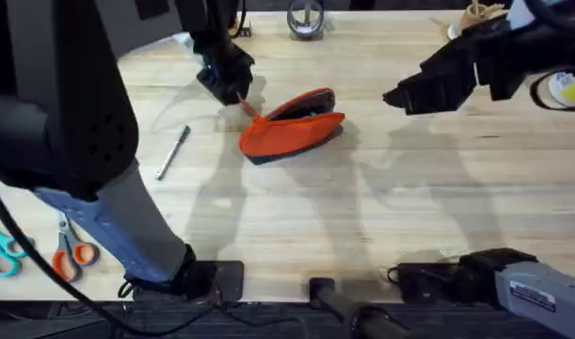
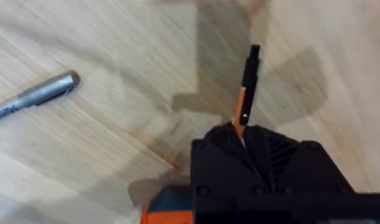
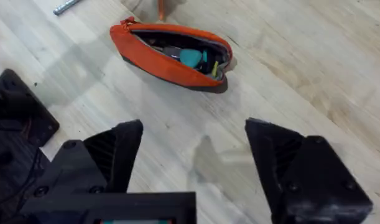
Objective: Unzip the bag, pick up the pens from the table one at a time and place them inside, then zip the bag closed.
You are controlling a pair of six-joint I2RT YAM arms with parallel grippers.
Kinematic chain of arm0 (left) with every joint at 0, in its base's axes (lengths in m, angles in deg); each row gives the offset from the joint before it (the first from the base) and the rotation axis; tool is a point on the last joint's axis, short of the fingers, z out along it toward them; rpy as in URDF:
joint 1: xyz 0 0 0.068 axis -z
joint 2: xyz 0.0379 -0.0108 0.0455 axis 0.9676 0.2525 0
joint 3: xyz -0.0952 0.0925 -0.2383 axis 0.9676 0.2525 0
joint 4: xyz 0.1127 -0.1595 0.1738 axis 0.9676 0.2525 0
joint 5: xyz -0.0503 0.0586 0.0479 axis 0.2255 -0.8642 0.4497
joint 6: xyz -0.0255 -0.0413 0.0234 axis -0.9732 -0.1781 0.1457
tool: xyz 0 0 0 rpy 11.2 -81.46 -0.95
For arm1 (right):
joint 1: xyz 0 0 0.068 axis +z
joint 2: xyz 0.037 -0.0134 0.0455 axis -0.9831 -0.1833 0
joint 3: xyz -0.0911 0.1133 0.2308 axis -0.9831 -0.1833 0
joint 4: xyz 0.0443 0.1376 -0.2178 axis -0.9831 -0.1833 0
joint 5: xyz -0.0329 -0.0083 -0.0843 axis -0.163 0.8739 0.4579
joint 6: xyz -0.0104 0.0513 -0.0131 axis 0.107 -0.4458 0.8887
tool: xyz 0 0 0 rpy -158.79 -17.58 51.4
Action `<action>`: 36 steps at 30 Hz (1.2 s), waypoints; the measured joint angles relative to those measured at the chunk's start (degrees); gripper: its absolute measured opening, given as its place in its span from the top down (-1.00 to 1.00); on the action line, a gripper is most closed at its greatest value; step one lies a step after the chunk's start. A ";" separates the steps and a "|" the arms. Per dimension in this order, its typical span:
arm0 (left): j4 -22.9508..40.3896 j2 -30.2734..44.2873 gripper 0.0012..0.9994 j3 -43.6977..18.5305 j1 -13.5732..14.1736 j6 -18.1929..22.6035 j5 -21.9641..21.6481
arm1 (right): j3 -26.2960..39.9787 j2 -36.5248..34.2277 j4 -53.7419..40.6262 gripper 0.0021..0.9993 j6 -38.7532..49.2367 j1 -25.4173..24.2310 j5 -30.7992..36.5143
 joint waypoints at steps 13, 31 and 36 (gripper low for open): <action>12.81 0.02 0.92 -14.87 0.00 6.97 -3.43 | 0.00 0.00 0.00 -0.99 0.00 0.00 0.00; 19.66 -1.38 0.92 -22.18 0.00 35.52 2.52 | 0.00 0.00 0.00 -1.00 0.00 0.00 0.00; 20.46 -5.77 0.92 -22.20 0.00 40.16 3.55 | 0.00 0.00 0.00 -1.00 0.00 0.00 0.00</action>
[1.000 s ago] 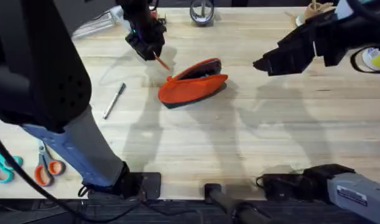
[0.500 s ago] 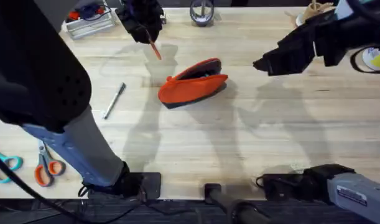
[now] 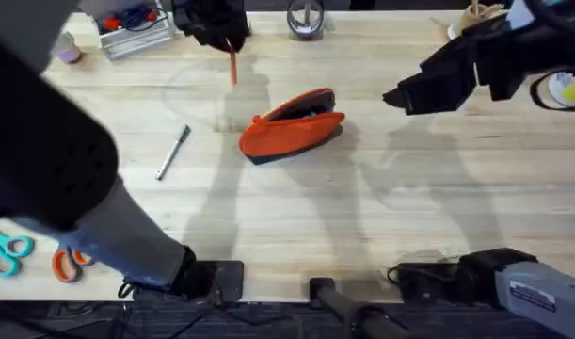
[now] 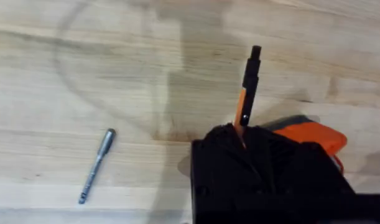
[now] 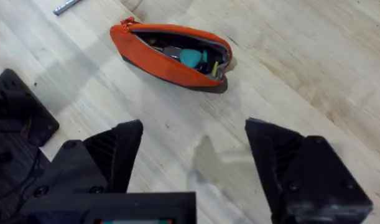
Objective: Unzip the bag, pick up the pens from the table one at a time and place them inside, then zip the bag closed.
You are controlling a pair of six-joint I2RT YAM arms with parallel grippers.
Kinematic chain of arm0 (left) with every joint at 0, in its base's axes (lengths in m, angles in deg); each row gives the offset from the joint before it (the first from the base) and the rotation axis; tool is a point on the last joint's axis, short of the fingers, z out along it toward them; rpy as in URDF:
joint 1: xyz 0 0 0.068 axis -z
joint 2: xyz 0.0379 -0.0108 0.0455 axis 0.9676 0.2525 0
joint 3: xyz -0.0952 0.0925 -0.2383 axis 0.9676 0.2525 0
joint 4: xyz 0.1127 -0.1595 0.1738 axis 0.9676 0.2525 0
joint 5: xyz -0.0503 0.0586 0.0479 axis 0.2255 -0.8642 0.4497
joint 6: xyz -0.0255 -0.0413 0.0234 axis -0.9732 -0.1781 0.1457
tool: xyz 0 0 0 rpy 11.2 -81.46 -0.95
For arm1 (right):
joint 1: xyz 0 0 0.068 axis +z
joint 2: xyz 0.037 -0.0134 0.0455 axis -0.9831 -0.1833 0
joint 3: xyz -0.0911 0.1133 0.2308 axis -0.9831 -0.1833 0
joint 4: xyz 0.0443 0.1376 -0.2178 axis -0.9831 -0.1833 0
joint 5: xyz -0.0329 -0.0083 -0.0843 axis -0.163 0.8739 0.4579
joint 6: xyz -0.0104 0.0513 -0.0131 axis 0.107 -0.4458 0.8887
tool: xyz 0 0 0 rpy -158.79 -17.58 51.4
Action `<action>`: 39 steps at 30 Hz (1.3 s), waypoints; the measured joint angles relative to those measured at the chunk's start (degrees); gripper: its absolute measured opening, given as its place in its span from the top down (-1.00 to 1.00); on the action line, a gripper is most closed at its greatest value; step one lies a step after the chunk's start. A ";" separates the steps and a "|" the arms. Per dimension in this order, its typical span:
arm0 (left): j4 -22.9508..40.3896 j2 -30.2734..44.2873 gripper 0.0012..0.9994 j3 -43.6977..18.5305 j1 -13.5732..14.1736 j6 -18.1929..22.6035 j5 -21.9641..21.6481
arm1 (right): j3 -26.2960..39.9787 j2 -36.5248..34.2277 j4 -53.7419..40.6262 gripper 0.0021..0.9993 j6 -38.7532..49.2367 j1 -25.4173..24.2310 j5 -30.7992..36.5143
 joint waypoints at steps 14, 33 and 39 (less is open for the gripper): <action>5.82 -7.78 0.92 -0.22 5.28 17.87 4.54 | 0.00 0.00 0.00 -1.00 0.00 0.00 0.00; 6.05 -7.78 0.92 -0.22 9.22 49.76 21.36 | 0.00 -0.01 0.00 -1.00 0.00 0.00 0.00; 5.84 -7.78 0.92 -0.22 9.22 58.12 25.57 | 0.00 0.00 0.00 -1.00 0.00 0.00 0.00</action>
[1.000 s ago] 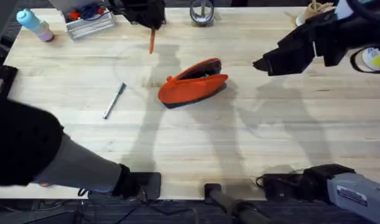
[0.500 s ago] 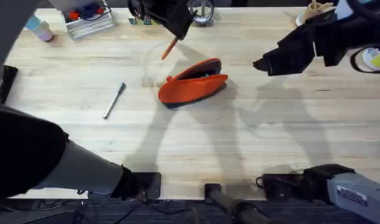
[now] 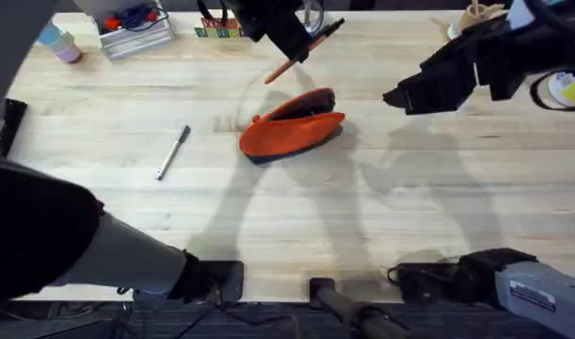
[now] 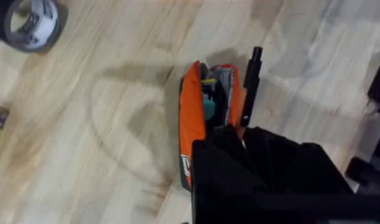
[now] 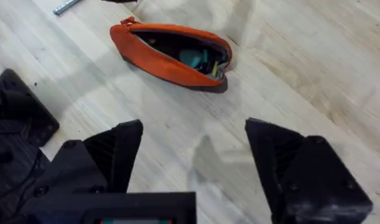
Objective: Unzip the bag, pick up the pens from the table one at a time and place them inside, then zip the bag closed.
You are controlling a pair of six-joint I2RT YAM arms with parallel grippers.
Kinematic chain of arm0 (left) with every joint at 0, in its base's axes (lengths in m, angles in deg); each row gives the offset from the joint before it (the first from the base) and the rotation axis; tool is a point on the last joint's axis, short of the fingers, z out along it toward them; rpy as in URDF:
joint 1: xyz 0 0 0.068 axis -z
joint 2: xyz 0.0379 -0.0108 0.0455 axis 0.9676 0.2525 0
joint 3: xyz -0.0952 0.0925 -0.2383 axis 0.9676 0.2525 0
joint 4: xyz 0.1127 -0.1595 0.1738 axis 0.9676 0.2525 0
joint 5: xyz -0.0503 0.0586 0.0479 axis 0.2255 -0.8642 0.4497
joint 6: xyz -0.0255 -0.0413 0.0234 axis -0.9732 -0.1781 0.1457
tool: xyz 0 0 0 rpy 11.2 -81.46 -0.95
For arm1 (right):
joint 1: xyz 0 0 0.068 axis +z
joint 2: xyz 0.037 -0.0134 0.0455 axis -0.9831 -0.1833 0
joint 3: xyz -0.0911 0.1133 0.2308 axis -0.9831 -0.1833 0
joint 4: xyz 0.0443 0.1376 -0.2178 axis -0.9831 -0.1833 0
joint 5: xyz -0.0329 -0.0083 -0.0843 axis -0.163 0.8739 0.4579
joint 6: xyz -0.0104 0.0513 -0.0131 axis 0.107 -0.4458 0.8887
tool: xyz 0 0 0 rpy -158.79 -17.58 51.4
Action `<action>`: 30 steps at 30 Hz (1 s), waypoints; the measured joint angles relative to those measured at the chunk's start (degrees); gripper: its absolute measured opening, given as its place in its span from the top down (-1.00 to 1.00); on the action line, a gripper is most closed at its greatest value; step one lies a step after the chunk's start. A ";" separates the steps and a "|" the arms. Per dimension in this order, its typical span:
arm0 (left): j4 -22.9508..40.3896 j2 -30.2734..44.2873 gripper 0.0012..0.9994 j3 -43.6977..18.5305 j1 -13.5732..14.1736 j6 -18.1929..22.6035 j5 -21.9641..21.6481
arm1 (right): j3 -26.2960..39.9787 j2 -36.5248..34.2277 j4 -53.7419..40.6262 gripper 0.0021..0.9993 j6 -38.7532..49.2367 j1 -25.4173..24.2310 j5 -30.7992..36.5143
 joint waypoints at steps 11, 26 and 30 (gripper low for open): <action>3.37 0.13 0.92 0.00 1.97 11.71 0.96 | 0.00 0.00 0.00 -0.99 0.00 0.00 0.00; 1.05 6.18 0.92 0.04 4.04 12.26 0.85 | 0.00 0.00 -0.01 -1.00 0.00 0.00 0.00; 1.01 6.88 0.92 0.12 4.07 12.23 0.74 | 0.00 0.00 0.00 -1.00 0.00 0.00 0.00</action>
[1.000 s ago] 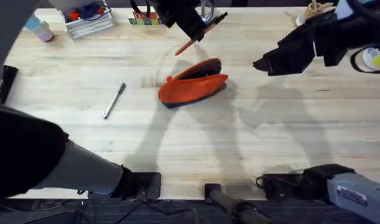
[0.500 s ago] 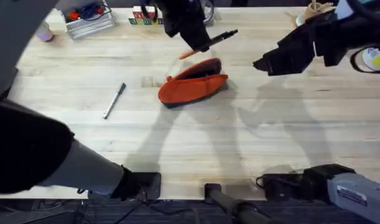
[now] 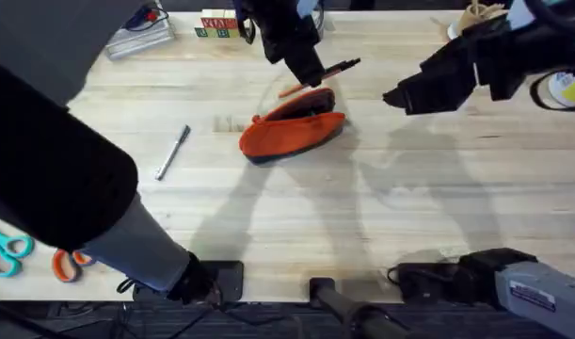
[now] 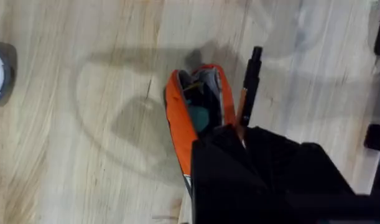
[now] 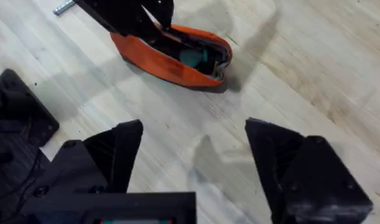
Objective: Unzip the bag, pick up the pens from the table one at a time and place them inside, then zip the bag closed.
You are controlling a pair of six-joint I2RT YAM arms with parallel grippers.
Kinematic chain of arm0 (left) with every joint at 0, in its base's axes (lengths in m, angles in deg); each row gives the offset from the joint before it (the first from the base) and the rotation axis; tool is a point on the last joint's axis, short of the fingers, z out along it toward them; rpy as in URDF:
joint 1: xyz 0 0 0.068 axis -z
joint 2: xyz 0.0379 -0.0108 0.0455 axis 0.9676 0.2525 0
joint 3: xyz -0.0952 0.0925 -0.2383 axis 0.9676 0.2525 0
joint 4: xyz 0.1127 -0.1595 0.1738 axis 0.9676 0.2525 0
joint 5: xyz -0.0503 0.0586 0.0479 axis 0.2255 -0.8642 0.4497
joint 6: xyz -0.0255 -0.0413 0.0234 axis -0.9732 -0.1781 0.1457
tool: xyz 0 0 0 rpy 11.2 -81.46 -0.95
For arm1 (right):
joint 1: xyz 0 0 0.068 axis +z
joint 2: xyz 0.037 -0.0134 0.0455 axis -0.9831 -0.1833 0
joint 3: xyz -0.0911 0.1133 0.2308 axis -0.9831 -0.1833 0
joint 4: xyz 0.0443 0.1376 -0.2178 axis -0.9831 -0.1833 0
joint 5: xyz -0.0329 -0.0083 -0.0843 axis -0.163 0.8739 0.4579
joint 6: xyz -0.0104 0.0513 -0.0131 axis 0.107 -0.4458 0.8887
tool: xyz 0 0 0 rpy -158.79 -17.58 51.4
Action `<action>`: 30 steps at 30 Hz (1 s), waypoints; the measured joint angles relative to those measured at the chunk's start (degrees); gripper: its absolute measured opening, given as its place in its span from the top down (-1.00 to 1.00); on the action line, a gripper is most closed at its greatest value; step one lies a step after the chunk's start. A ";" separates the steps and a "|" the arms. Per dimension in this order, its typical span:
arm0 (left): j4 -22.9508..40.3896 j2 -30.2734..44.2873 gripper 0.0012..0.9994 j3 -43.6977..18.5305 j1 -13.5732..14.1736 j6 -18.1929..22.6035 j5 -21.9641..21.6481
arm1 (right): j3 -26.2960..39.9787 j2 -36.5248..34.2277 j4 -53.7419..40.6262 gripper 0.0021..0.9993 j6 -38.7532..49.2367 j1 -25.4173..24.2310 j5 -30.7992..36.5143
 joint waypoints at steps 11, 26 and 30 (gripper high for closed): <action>-2.90 0.31 0.92 4.51 -0.02 -0.37 -1.08 | 0.00 0.00 0.00 -1.00 -0.02 0.00 0.00; -11.02 0.31 0.92 13.82 -0.02 -2.09 -1.53 | 0.00 0.00 0.00 -1.00 0.00 0.00 0.00; -12.09 0.30 0.92 16.21 -0.13 -2.64 -1.78 | 0.00 0.00 0.00 -1.00 0.00 0.00 0.00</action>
